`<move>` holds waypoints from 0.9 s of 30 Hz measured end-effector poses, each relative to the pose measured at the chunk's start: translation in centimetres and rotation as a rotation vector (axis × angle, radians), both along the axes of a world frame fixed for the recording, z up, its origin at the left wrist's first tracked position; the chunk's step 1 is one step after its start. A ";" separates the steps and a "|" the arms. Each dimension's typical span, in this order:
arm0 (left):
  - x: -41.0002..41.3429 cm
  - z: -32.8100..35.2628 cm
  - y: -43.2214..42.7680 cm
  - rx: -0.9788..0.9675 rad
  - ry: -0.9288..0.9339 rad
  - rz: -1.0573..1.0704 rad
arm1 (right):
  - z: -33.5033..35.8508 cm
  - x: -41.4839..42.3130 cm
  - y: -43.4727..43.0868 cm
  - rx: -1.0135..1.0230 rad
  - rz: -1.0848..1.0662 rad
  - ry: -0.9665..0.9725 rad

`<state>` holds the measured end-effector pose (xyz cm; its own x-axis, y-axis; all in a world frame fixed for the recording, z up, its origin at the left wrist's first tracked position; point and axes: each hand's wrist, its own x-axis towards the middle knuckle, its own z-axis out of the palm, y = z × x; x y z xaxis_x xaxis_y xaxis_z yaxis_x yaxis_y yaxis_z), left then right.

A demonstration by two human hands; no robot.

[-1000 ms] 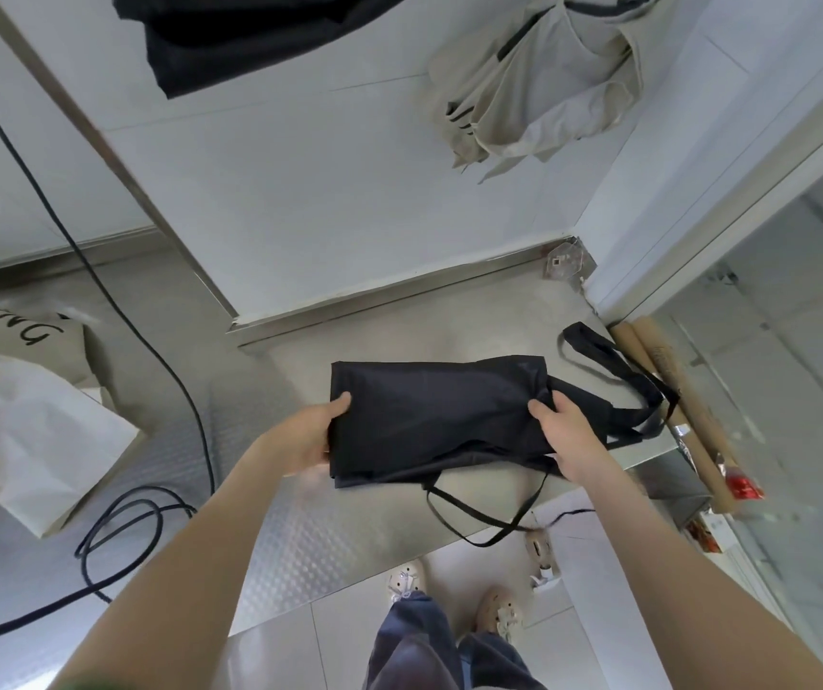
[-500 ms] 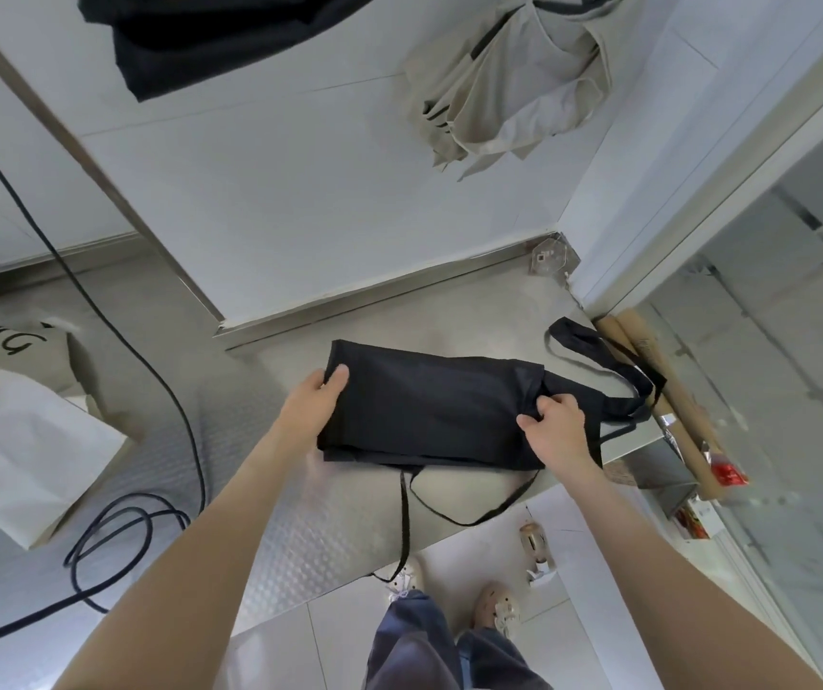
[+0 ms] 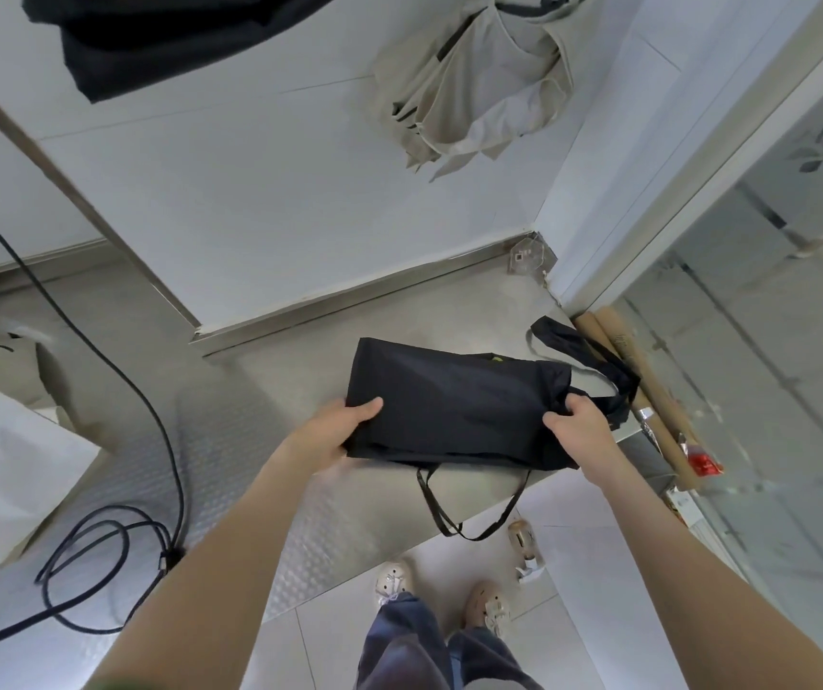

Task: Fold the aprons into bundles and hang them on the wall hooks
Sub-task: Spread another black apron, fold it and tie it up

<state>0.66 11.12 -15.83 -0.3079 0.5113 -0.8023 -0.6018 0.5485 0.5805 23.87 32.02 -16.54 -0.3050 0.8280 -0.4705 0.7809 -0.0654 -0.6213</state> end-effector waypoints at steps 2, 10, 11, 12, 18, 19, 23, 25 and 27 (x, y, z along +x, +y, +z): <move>0.1 -0.2 0.5 -0.062 0.151 0.041 | -0.2 0.3 -0.1 -0.004 0.019 0.021; -3.5 -0.3 -3.3 -0.486 0.696 -0.128 | -1.1 -1.5 -2.2 0.091 0.322 -0.006; -4.0 -0.2 -4.2 -0.551 0.746 -0.140 | -1.2 -1.7 -2.6 0.103 0.357 -0.032; -4.4 -0.2 -4.9 -0.604 0.767 -0.126 | -1.3 -2.0 -2.9 0.107 0.397 -0.054; -2.6 0.4 -4.7 -0.730 1.226 -0.244 | -1.1 -3.1 -4.5 0.119 0.668 -0.201; -2.1 0.4 -4.0 -0.593 1.306 -0.361 | -1.2 -3.0 -4.5 0.117 0.671 -0.211; 0.1 0.0 0.0 -0.194 1.499 -0.871 | -0.9 -2.7 -3.7 0.067 0.580 -0.040; 1.1 -0.4 1.9 -0.122 1.522 -0.982 | -0.2 -2.4 -3.0 0.019 0.403 0.068; 1.3 -1.1 3.5 -0.168 1.480 -0.982 | 0.2 -2.2 -1.7 0.060 0.203 0.067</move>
<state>2.01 14.59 -16.95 -0.4123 0.8830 -0.2242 0.8712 0.4541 0.1866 21.69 30.32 -16.37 -0.4972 0.7723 -0.3954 0.7309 0.1272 -0.6705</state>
